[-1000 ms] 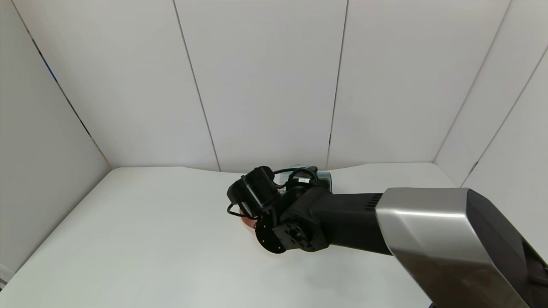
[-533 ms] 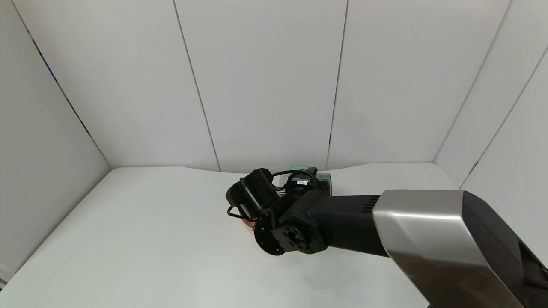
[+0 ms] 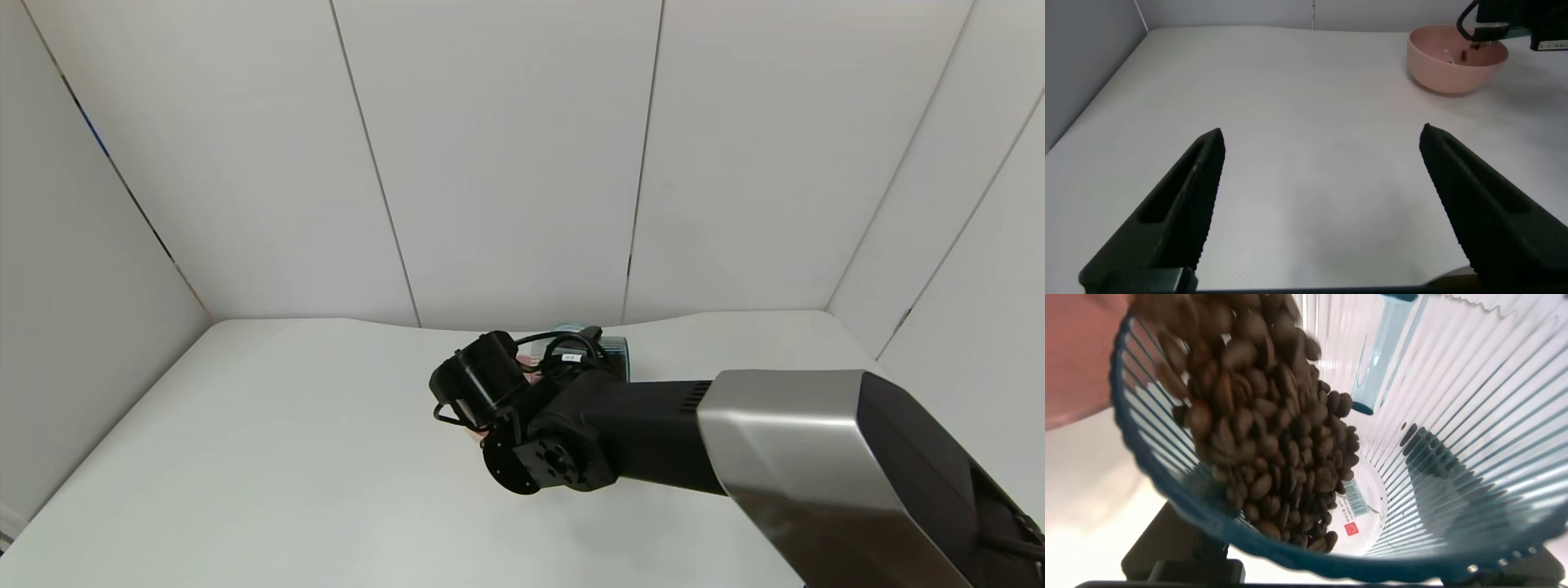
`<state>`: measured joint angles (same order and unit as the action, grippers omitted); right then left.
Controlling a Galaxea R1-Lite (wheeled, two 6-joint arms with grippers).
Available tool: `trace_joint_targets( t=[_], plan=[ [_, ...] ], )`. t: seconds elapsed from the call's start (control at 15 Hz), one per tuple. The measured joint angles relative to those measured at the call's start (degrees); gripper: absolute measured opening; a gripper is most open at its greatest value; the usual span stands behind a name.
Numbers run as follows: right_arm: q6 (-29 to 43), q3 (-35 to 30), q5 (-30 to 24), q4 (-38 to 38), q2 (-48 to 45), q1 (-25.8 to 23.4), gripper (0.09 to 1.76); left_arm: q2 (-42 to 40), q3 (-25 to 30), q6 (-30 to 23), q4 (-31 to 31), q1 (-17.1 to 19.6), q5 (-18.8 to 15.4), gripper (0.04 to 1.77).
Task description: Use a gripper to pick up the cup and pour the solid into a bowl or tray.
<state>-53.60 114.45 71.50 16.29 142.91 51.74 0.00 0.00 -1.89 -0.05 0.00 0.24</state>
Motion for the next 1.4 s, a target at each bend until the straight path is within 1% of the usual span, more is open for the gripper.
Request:
trace_joint_targets(
  t=[0.8, 1.2, 1.4],
  plan=[
    [0.0, 0.0, -0.3, -5.9, 0.0, -0.7, 1.34, 0.0, 0.0, 0.0, 0.0, 0.0, 0.0, 1.72],
    [-0.1, -0.1, -0.7, -6.6, -0.5, -0.8, 1.34, 0.0, 0.0, 0.0, 0.0, 0.0, 0.0, 1.72],
    [-1.9, -0.1, -0.5, -6.4, -0.5, -0.5, 1.34, 0.0, 0.0, 0.0, 0.0, 0.0, 0.0, 1.72]
  ],
)
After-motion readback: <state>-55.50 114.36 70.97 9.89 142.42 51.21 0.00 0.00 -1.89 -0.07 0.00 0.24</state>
